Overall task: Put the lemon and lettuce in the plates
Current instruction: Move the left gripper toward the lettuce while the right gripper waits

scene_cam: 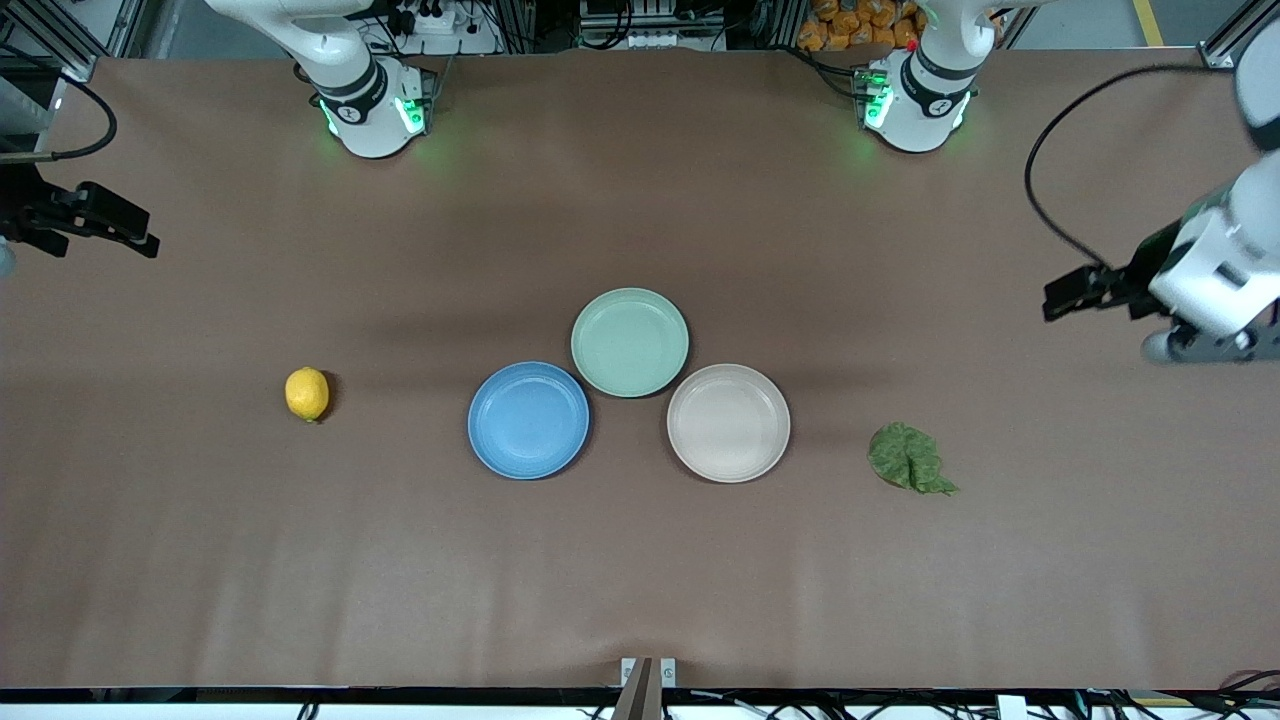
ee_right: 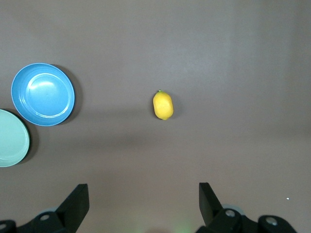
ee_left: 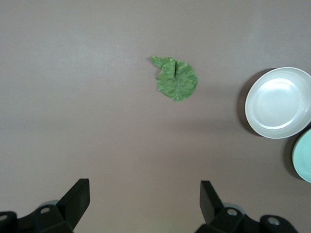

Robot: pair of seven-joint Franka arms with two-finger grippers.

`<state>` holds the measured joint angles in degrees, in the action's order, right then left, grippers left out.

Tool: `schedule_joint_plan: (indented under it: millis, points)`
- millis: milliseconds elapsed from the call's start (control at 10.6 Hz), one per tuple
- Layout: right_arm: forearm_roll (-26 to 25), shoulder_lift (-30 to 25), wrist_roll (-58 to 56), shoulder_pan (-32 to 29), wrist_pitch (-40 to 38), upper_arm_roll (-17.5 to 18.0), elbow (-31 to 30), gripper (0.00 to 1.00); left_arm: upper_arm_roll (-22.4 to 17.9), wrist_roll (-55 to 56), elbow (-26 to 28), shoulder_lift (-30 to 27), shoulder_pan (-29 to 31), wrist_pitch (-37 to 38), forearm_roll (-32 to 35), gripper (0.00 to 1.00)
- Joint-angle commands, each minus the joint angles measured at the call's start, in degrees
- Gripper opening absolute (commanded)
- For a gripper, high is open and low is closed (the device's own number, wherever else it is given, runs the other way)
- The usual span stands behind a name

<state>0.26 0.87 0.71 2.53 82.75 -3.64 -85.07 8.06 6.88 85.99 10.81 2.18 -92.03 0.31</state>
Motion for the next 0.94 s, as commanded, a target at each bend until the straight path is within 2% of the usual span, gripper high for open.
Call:
schedule_joint_plan:
  millis: [0, 470, 847]
  points:
    - [-0.17, 0.8, 0.26, -0.86, -0.92, 0.3, 1.58, 1.0, 0.2, -0.82, -0.21, 4.72, 0.28, -3.57, -0.57, 1.0]
    - [-0.61, 1.77, 0.7, -1.21, -1.1, 0.39, 0.96, 1.0, 0.28, 2.69, 1.11, 11.33, -0.5, -11.67, -0.39, 1.0]
    - [0.08, 6.58, 0.35, -2.87, -0.66, 0.39, 1.22, 1.0, 0.46, 5.68, 1.11, 16.33, -1.03, -17.28, -0.39, 1.0]
